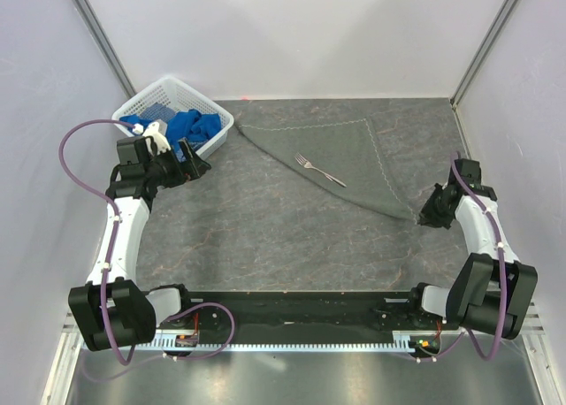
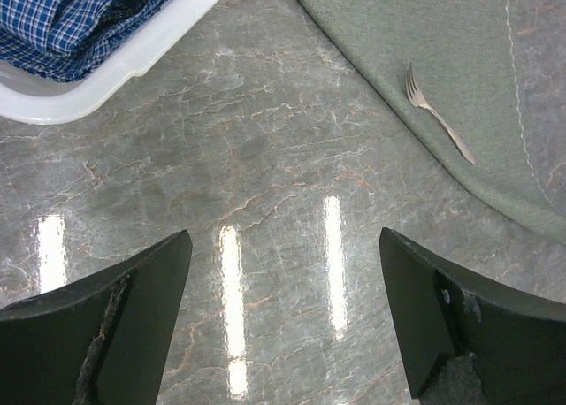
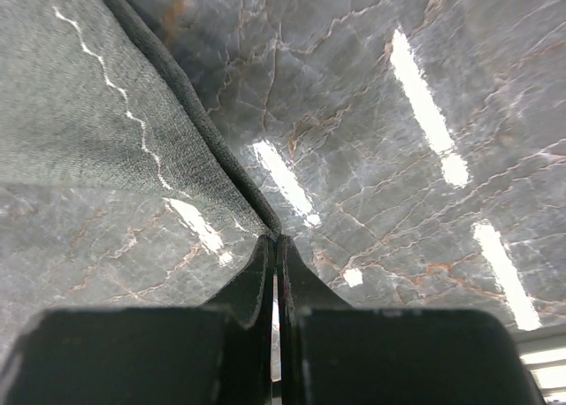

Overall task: Fold the napkin, place the utensils inside, and roll it up
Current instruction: Fold the napkin

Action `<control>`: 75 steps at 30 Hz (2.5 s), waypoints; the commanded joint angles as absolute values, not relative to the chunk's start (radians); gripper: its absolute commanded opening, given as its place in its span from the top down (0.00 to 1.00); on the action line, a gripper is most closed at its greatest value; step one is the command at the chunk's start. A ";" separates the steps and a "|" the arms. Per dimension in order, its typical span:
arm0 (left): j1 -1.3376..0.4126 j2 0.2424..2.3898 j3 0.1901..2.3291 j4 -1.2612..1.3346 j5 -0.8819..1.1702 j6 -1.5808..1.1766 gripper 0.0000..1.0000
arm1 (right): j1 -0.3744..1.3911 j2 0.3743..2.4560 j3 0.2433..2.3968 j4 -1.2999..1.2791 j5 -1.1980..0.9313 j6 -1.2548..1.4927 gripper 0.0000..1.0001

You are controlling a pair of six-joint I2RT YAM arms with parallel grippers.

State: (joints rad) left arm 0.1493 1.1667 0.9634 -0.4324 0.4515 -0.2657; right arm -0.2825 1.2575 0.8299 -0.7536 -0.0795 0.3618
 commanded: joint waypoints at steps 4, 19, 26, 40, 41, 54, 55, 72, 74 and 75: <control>0.140 1.157 0.971 -0.408 0.469 -0.242 0.06 | -0.290 1.249 0.903 -0.761 -0.170 0.325 1.00; 0.133 1.154 0.968 -0.408 0.465 -0.241 0.06 | 0.069 1.526 1.150 -0.585 -0.230 0.351 1.00; 0.132 1.149 0.968 -0.408 0.460 -0.238 0.06 | 0.205 1.750 1.296 -0.483 -0.296 0.374 1.00; 0.133 1.147 0.968 -0.407 0.456 -0.235 0.06 | 0.339 2.017 1.583 -0.402 -0.422 0.417 1.00; 0.133 1.146 0.969 -0.407 0.456 -0.236 0.06 | 0.345 2.034 1.592 -0.400 -0.426 0.416 1.00; 0.132 1.146 0.968 -0.407 0.459 -0.236 0.06 | 0.400 2.157 1.713 -0.385 -0.449 0.433 1.00; 0.132 1.146 0.969 -0.407 0.459 -0.236 0.06 | 0.403 2.169 1.720 -0.384 -0.448 0.431 1.00; 0.133 1.150 0.968 -0.408 0.456 -0.236 0.06 | 0.410 2.220 1.819 -0.344 -0.442 0.459 0.49; 0.133 1.149 0.966 -0.408 0.454 -0.236 0.06 | 0.408 2.200 1.839 -0.344 -0.445 0.445 0.44; 0.133 1.150 0.968 -0.407 0.454 -0.236 0.06 | 0.408 2.169 1.842 -0.344 -0.443 0.439 0.37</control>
State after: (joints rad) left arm 0.1371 1.1660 0.9634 -0.4324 0.4507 -0.2657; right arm 0.4042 2.2330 1.7725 -0.3920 -0.4324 0.4538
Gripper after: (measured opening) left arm 0.941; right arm 0.542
